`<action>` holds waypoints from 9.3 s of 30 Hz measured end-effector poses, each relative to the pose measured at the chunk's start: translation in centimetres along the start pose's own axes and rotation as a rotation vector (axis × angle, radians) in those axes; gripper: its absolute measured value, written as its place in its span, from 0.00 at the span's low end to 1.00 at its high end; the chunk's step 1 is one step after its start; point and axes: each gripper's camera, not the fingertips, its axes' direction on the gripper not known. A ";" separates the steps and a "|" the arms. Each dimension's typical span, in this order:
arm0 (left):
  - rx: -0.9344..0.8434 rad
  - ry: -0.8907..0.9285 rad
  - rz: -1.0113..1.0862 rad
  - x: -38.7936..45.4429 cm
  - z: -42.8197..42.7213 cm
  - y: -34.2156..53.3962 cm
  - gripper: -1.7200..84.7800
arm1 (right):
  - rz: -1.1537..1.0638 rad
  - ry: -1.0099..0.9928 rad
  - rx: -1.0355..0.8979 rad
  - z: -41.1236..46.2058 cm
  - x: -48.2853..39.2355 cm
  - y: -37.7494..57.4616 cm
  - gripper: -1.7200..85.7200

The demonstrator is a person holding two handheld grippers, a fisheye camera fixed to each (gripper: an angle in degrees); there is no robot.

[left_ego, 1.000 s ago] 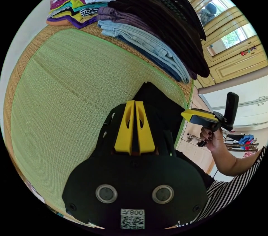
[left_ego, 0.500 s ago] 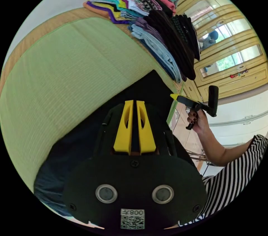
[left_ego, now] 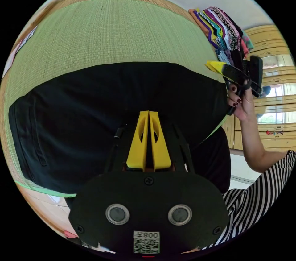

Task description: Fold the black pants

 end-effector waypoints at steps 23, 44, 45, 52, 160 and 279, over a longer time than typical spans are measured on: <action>0.087 -0.060 0.156 15.7 -21.0 -7.6 0.05 | -0.125 -0.008 -0.240 15.8 1.5 -0.6 0.04; 0.108 -0.049 0.114 26.8 -32.9 -8.1 0.09 | -0.075 -0.018 -0.187 21.3 4.8 -4.3 0.09; 0.082 -0.072 0.119 27.1 -32.8 -8.5 0.09 | -0.081 -0.009 -0.191 21.5 4.7 -4.2 0.09; 0.043 -0.217 0.164 31.0 -34.9 -8.1 0.05 | -0.122 0.015 -0.197 23.2 4.7 -3.7 0.09; 0.099 -0.130 -0.244 11.8 -31.3 -0.6 0.02 | 0.259 0.416 -0.122 7.3 -7.1 5.2 0.02; -0.400 0.117 0.895 14.6 49.7 -13.1 0.06 | 0.700 0.235 0.522 -24.3 -0.5 40.2 0.06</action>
